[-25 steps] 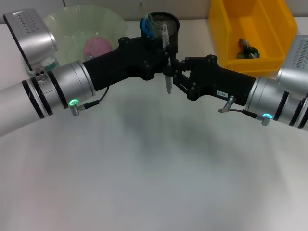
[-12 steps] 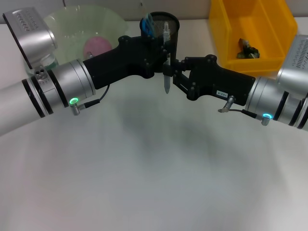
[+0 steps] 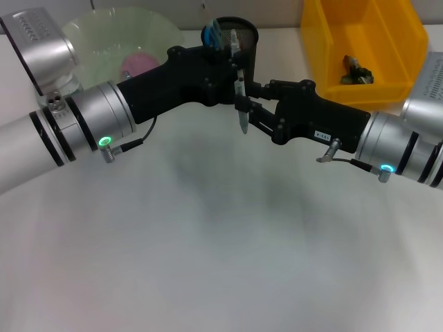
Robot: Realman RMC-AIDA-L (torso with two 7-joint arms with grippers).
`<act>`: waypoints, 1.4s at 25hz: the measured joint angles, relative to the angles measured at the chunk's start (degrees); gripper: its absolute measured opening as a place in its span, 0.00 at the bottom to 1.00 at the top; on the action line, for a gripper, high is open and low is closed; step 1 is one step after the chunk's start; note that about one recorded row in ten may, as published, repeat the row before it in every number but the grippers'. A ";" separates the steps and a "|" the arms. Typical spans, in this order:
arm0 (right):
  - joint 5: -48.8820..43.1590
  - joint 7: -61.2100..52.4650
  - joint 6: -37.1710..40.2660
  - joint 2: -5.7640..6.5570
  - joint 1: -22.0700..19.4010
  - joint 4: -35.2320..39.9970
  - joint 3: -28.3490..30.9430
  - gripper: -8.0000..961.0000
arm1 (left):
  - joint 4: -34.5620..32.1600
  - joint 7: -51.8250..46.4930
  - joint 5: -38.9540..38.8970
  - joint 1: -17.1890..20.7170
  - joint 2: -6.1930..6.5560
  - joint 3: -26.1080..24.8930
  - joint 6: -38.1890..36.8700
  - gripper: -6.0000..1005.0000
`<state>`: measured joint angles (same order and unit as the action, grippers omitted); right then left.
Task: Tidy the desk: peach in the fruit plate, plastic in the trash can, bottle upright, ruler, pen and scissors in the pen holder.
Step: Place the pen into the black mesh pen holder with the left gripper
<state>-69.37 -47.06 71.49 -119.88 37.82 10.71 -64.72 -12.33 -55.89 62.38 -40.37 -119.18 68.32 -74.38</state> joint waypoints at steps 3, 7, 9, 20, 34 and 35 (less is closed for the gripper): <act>0.00 0.01 0.10 0.00 -0.12 0.01 0.14 0.28 | -0.06 -0.39 -0.04 0.00 0.00 -0.02 0.00 0.15; 0.96 0.85 0.34 0.00 -0.79 0.21 1.17 0.44 | -0.13 -0.42 -0.06 -0.09 0.00 -0.09 0.00 0.15; 2.66 1.81 0.32 0.01 -1.60 0.19 1.37 0.48 | -0.13 -0.42 -0.06 -0.09 0.00 -0.09 0.00 0.15; 9.01 4.20 -1.68 0.15 -6.90 -0.83 2.20 0.64 | 1.05 1.25 -9.69 -2.37 0.00 0.07 2.65 0.15; 9.09 4.35 -3.32 0.03 -6.77 -4.77 1.71 0.65 | 4.92 6.24 -17.05 -10.60 0.00 0.13 5.90 0.15; 9.09 4.35 -3.31 0.02 -6.77 -4.81 1.70 0.65 | 4.97 6.46 -17.22 -10.82 0.00 0.14 6.32 0.15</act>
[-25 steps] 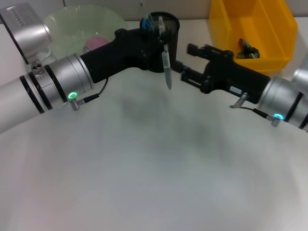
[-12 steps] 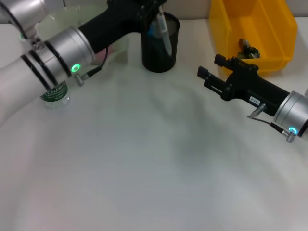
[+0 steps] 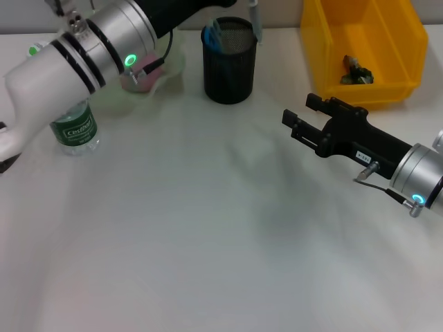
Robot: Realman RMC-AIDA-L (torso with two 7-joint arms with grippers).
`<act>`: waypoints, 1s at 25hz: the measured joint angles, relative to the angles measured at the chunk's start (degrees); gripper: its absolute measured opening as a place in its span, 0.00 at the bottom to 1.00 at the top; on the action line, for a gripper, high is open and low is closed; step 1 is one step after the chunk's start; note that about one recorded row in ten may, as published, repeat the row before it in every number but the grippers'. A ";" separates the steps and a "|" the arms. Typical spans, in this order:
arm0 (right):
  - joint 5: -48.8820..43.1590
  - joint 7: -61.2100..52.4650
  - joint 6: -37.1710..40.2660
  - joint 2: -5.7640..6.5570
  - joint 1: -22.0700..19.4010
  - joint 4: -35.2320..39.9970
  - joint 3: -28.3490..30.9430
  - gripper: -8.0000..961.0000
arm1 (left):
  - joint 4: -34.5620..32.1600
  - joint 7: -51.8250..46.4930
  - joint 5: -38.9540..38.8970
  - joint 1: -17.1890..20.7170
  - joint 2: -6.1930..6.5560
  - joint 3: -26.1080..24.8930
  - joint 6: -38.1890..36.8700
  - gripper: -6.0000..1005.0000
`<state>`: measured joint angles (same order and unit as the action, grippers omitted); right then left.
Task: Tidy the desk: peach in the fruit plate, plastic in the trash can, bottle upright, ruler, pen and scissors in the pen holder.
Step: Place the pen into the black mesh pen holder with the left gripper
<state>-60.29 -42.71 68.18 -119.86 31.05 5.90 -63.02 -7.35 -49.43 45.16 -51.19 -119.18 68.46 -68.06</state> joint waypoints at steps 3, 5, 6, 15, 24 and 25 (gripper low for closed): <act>0.00 -0.01 0.00 -0.01 0.00 -0.08 -0.05 0.66 | 0.26 0.86 -0.86 -1.16 0.00 0.00 2.70 0.15; -0.01 -0.08 0.00 -0.02 0.01 -0.19 -0.08 0.66 | 0.70 2.41 -1.91 -1.90 0.00 0.01 4.39 0.15; -0.03 -0.12 0.01 -0.02 0.05 -0.28 -0.08 0.66 | 1.16 3.66 -2.76 -2.41 0.00 0.00 5.46 0.15; -0.41 -0.12 -0.24 -0.02 0.49 -0.86 -0.26 0.66 | 2.49 6.68 -4.12 -4.89 0.00 0.00 11.83 0.16; -0.12 6.55 -0.12 -0.02 -0.01 -1.14 0.39 0.66 | 2.53 7.22 -3.73 -4.89 -0.05 0.01 12.52 0.15; -0.11 6.65 -0.06 -0.02 -0.01 -1.15 0.39 0.66 | 2.52 7.24 -3.72 -4.89 -0.06 0.00 12.76 0.15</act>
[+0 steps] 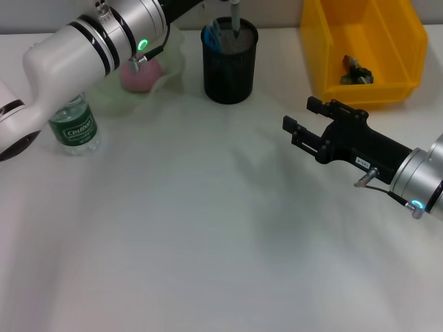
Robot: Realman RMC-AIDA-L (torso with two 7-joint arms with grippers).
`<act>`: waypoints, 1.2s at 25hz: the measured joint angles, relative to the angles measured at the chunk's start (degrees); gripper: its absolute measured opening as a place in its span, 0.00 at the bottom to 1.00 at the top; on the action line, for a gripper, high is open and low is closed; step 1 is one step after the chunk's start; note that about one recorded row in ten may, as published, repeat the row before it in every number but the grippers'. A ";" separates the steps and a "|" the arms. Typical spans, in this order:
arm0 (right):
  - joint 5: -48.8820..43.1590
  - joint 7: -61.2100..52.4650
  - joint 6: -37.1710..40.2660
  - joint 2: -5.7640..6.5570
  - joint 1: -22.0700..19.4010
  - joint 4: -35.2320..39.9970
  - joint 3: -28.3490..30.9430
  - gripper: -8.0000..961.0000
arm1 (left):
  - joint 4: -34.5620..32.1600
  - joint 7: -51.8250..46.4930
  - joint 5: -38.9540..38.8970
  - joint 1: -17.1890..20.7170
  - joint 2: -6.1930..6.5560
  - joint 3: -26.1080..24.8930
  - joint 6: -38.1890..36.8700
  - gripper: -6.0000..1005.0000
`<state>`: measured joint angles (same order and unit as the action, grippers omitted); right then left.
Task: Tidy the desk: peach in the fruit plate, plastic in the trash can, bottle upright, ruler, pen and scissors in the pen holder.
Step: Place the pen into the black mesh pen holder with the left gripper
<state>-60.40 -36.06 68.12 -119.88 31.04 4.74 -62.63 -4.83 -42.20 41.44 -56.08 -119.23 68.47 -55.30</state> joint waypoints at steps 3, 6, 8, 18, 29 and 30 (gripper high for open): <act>0.02 0.82 0.19 0.00 -0.01 0.00 0.02 0.66 | -0.07 0.01 0.02 0.01 -0.02 0.29 0.89 0.15; 0.02 1.57 0.41 0.00 -0.01 -0.06 0.04 0.67 | -0.31 0.01 0.04 0.01 -0.03 1.12 1.85 0.15; 0.02 1.66 0.71 0.00 -0.01 -0.06 0.05 0.67 | -0.42 0.01 -0.02 0.01 -0.03 1.41 2.29 0.15; 0.02 1.69 1.12 0.00 -0.01 -0.20 0.06 0.67 | -0.16 0.77 -0.21 0.04 -0.03 1.50 3.25 0.15; 0.02 1.70 1.14 0.00 0.02 -0.27 0.05 0.68 | 0.14 0.41 0.03 0.42 -0.03 1.50 3.18 0.15; 0.02 1.70 1.14 0.00 0.05 -0.27 0.04 0.68 | 0.14 0.37 0.04 0.44 -0.03 1.50 3.17 0.15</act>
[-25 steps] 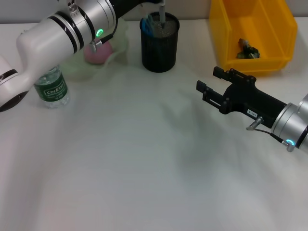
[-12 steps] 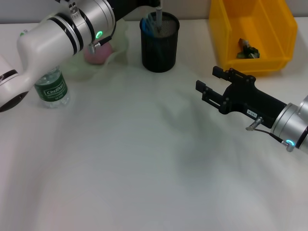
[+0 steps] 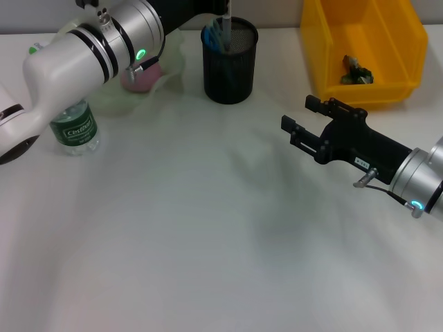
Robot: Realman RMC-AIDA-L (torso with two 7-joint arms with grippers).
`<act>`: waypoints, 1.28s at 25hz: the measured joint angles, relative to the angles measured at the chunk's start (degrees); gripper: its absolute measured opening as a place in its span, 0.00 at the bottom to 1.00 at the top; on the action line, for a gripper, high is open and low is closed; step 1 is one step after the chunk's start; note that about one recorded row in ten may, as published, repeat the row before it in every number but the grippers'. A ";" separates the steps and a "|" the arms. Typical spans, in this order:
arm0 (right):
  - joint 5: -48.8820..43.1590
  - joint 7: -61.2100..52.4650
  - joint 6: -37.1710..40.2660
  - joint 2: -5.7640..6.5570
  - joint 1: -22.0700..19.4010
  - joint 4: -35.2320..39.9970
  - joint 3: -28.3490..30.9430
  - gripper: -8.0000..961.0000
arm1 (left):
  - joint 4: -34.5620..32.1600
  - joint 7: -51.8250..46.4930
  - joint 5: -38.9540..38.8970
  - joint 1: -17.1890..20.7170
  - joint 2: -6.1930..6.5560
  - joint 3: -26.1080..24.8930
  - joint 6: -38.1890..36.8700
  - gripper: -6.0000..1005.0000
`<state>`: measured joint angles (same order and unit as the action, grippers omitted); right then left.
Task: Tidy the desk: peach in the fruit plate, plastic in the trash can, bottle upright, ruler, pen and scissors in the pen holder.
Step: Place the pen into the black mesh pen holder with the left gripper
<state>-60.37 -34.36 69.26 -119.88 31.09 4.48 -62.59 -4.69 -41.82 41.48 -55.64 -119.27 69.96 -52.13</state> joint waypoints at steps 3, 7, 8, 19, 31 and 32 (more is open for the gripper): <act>0.00 0.00 0.00 0.00 0.15 0.00 -0.10 0.68 | 0.02 -0.06 0.07 0.12 0.00 0.32 -0.04 0.15; -0.01 0.00 0.00 0.00 0.27 0.00 -0.18 0.68 | 0.01 -0.15 0.11 0.18 0.00 0.78 -0.11 0.16; -0.01 0.00 0.00 0.00 0.29 0.00 -0.20 0.68 | 0.00 -0.15 0.11 0.18 0.00 0.80 -0.14 0.16; -0.01 -0.01 0.00 0.00 0.29 0.00 -0.37 0.68 | -0.12 -0.19 0.09 0.29 0.00 1.40 -0.34 0.17; -0.01 -0.34 -0.01 0.00 0.20 0.00 -0.52 0.69 | -0.41 -0.26 0.08 0.27 0.00 2.67 -0.50 0.22; -0.01 -0.36 0.00 0.00 0.19 0.00 -0.52 0.69 | -0.44 -0.31 0.04 0.28 0.00 2.78 -0.63 0.22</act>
<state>-60.39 -34.72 69.25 -119.88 31.27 4.48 -63.11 -5.12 -42.14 41.52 -55.36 -119.27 72.74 -52.76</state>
